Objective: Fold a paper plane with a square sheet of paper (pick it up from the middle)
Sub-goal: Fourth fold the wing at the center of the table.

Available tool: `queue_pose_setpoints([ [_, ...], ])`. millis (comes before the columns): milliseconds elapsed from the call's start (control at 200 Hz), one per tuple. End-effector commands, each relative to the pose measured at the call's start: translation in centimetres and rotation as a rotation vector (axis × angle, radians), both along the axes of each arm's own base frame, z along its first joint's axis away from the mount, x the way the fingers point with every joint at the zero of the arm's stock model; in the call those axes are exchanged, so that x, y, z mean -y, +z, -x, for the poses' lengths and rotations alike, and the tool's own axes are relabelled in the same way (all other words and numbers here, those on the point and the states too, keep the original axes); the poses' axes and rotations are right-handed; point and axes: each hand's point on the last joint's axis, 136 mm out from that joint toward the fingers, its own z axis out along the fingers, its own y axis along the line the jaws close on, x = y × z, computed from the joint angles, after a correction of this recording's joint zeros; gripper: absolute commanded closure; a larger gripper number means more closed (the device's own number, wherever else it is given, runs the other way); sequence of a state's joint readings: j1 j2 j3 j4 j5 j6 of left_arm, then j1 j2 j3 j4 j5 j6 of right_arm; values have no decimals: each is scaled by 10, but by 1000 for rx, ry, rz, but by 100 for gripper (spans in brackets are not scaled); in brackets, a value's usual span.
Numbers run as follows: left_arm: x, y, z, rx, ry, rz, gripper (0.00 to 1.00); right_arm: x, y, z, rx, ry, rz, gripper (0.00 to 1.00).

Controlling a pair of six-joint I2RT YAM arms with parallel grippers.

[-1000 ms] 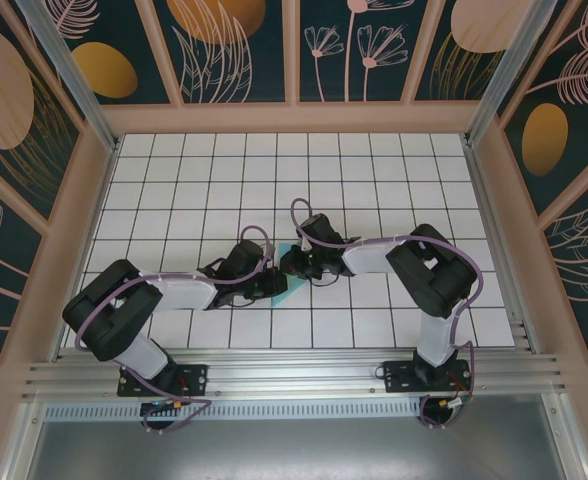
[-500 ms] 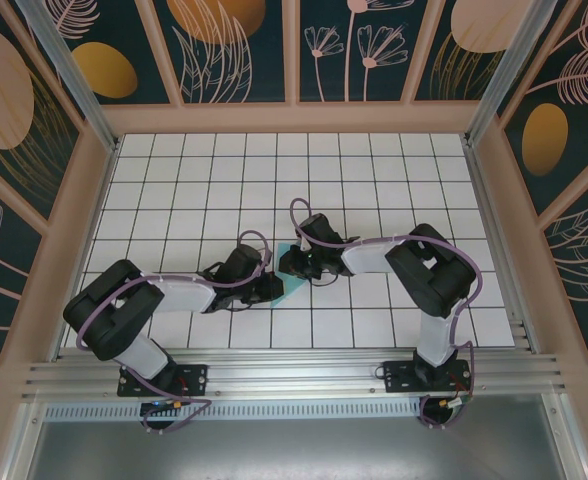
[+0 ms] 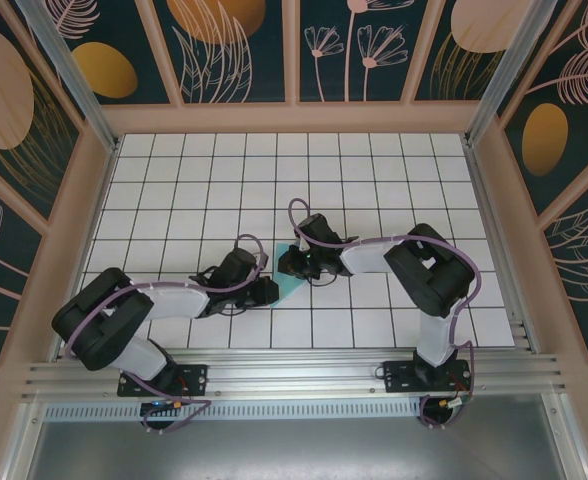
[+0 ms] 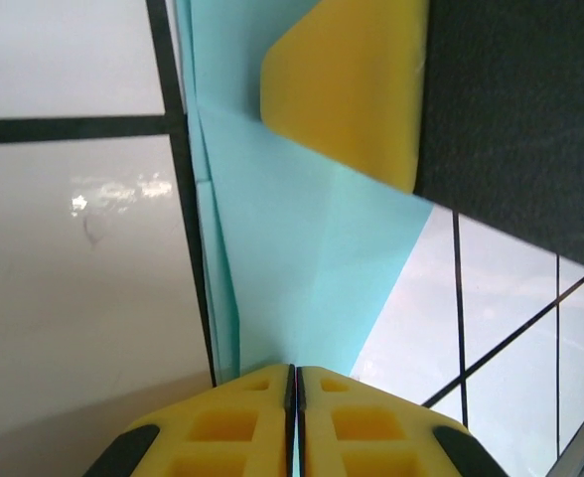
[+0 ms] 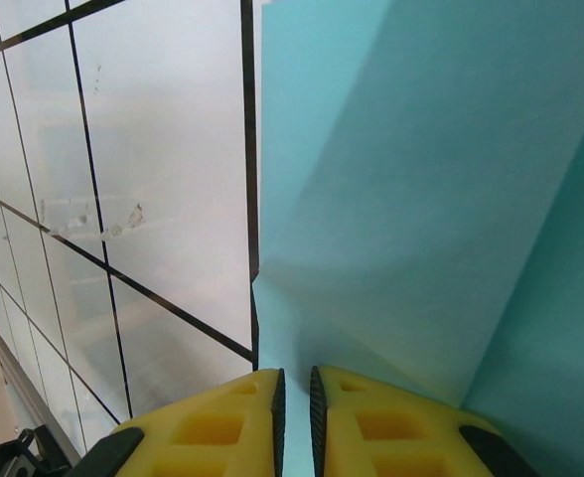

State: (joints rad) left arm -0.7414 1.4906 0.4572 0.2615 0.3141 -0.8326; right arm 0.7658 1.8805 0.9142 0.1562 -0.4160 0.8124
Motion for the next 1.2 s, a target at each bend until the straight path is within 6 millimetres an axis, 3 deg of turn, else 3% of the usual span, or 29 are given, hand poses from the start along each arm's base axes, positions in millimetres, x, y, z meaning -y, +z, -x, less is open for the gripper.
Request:
queue_pose_setpoints([
  [0,-2,8,6,-27,-18,-15,86,39,-65,31,-122,-19,227,81],
  [125,11,34,-5,18,-17,49,85,40,-65,33,-124,-18,229,81],
  [245,21,43,-8,20,-32,92,84,39,-65,33,-123,-18,227,81],
  [590,16,7,11,-90,-61,56,85,41,-68,35,-128,-21,235,81],
  [771,-7,-15,21,-111,-33,-42,86,43,-70,37,-134,-23,244,81],
  [976,-21,-35,36,-157,-36,-85,86,42,-70,36,-134,-23,244,80],
  [1196,-29,-39,50,-188,-31,-76,87,42,-71,36,-135,-19,253,80],
])
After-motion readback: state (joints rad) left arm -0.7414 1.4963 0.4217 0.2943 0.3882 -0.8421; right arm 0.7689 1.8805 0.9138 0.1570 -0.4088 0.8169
